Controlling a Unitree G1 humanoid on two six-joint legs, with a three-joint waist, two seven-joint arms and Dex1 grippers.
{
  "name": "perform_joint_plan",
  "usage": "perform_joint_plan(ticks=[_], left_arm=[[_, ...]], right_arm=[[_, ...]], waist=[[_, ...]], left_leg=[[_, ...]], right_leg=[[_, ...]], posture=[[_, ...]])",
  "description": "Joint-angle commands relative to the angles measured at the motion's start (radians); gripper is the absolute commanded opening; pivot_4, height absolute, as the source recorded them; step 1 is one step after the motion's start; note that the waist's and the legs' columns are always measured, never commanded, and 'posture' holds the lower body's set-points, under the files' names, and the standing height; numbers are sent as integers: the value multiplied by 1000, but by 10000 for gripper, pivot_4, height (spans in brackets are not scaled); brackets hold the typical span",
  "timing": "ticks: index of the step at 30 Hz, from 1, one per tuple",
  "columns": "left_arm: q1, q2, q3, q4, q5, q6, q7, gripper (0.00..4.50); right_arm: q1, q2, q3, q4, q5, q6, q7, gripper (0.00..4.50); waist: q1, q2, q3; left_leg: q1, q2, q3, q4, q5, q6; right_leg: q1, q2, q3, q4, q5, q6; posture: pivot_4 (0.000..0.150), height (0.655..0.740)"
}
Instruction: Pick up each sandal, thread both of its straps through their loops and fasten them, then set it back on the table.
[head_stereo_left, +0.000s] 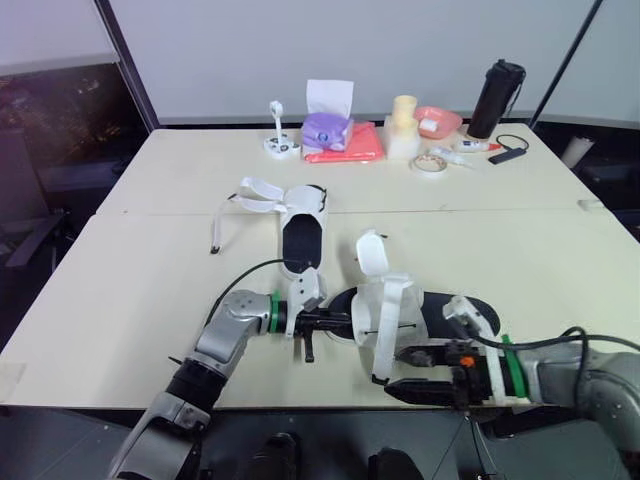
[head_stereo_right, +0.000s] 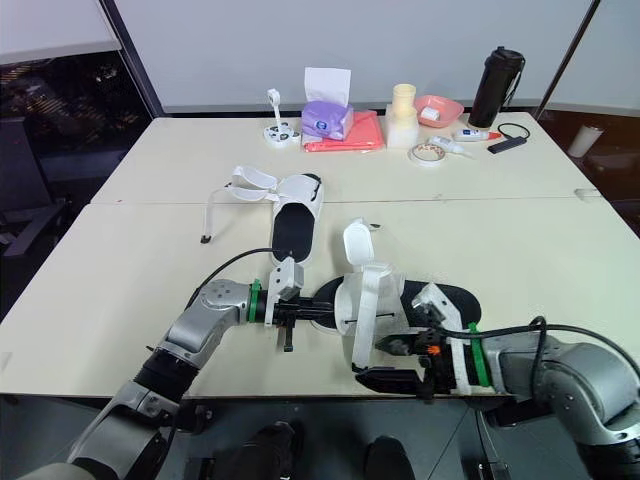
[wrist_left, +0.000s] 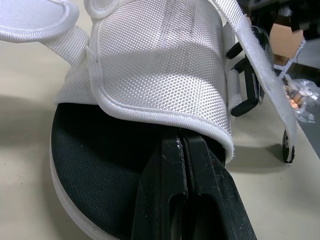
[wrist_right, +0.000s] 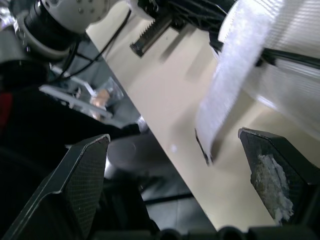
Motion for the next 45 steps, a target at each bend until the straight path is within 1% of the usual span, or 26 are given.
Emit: perform_joint_plan(ticks=[1, 5, 8, 12, 13, 14, 15, 16, 19, 22, 24, 26, 28, 31, 34, 37, 40, 42, 45], left_arm=[[9, -3, -19, -4, 9, 4, -3, 0], [6, -7, -21, 3, 15, -7, -1, 0], [4, -9, -24, 10, 22, -20, 2, 0], [5, -12, -28, 12, 25, -28, 3, 0], [5, -13, -29, 13, 26, -30, 4, 0], [5, -14, -29, 14, 27, -31, 4, 0], [4, -15, -29, 15, 28, -33, 4, 0], [3, -16, -30, 18, 29, -35, 3, 0], [-4, -18, -30, 32, 31, -42, 1, 0], [-6, -15, -28, 39, 32, -47, -4, 0], [0, -11, -32, 29, 31, -42, -9, 0], [5, -8, -36, 27, 34, -45, -12, 0], [8, -9, -38, 26, 35, -47, -10, 0], [12, -10, -42, 29, 42, -61, -5, 0], [12, -13, -44, 33, 43, -67, -2, 0], [13, -17, -46, 30, 43, -67, 5, 0], [18, -21, -47, 22, 44, -64, 12, 0], [22, -23, -50, 20, 46, -66, 15, 0], [26, -23, -51, 16, 46, -66, 17, 0]], right_arm=[[-27, 50, 7, 7, 38, 23, -59, 44731], [-43, 102, 1, 26, 67, 43, -107, 44731], [-43, 125, 3, 29, 76, 48, -127, 37056], [-34, 126, -1, 35, 80, 44, -130, 17754], [-33, 122, -4, 35, 83, 43, -130, 11561], [-33, 120, -6, 34, 85, 42, -130, 7744], [-33, 114, -10, 29, 83, 34, -126, 1984], [-34, 103, -15, 22, 86, 33, -119, 903], [-61, 69, -37, 7, 106, 39, -106, 903], [-127, 12, -46, 17, 129, 70, -93, 903], [-212, -15, -68, 59, 168, 99, -91, 903], [-311, -47, -71, 115, 175, 118, -72, 903], [-409, -76, -39, 184, 137, 122, -49, 903], [-535, -117, 54, 299, 60, 108, 42, 903], [-625, -133, 161, 424, -32, 82, 137, 903], [-659, -141, 243, 500, -104, 59, 221, 903], [-662, -164, 297, 500, -133, 75, 295, 903], [-659, -180, 319, 486, -145, 90, 330, 903], [-670, -172, 309, 502, -138, 133, 343, 903]], waist=[[1, 0, 0], [2, 0, 0], [1, 0, 0], [1, 0, 0], [1, 0, 0], [1, 0, 0], [1, 0, 0], [1, 0, 0], [2, 0, 0], [1, 0, 0], [1, 0, 0], [-1, 1, 0], [2, 1, 0], [0, 1, 0], [0, 1, 0], [1, 1, 0], [1, 1, 0], [1, 1, 0], [1, 1, 0]], left_leg=[[0, 0, 0, 0, 0, 0], [0, -1, -1, 0, 0, 0], [0, -1, -2, 0, 0, 0], [0, -1, -2, 0, 0, 0], [0, -1, -2, 0, 0, 0], [0, -1, -2, 0, 0, 0], [0, -1, -2, 0, 0, 0], [0, -1, -2, 0, 0, 0], [0, -1, -2, 0, 0, 0], [0, -1, -2, 0, 0, 0], [0, -1, -2, 0, 0, 0], [0, -1, -2, 0, 0, 0], [0, -1, -2, 0, 0, 0], [0, -1, -2, -1, 0, 0], [0, -1, -2, -1, 0, 1], [0, -1, -2, -1, -1, 1], [-1, -1, -2, -1, -1, 1], [-1, -1, -2, -1, -1, 1], [-1, -2, -2, -1, -1, 1]], right_leg=[[0, 0, 0, 0, 0, 0], [2, 0, -1, -2, 0, 0], [2, 0, -2, -2, 0, 0], [2, 0, -2, -3, 0, 0], [2, 0, -2, -3, 0, 0], [2, 0, -2, -3, 0, 0], [2, 0, -2, -3, 0, 0], [2, 0, -2, -3, 0, 0], [2, 0, -3, -3, 0, 0], [2, 0, -3, -3, 0, 0], [3, 0, -3, -3, 0, 0], [3, 0, -3, -3, 0, 0], [3, 0, -3, -4, 0, 0], [3, 0, -4, -5, 0, 0], [3, 0, -4, -5, 0, 0], [3, -1, -4, -5, 0, 0], [2, -1, -4, -5, 0, 0], [3, -1, -4, -5, 0, 0], [3, -1, -4, -5, 0, 0]], posture=[[1500, 7400], [1500, 7400], [1500, 7400], [1500, 7400], [1500, 7400], [1500, 7400], [1500, 7400], [1500, 7400], [1500, 7400], [1500, 7400], [1500, 7400], [1500, 7400], [1500, 7400], [1500, 7400], [1500, 7400], [1500, 7400], [1500, 7400], [1500, 7400], [1500, 7400]])
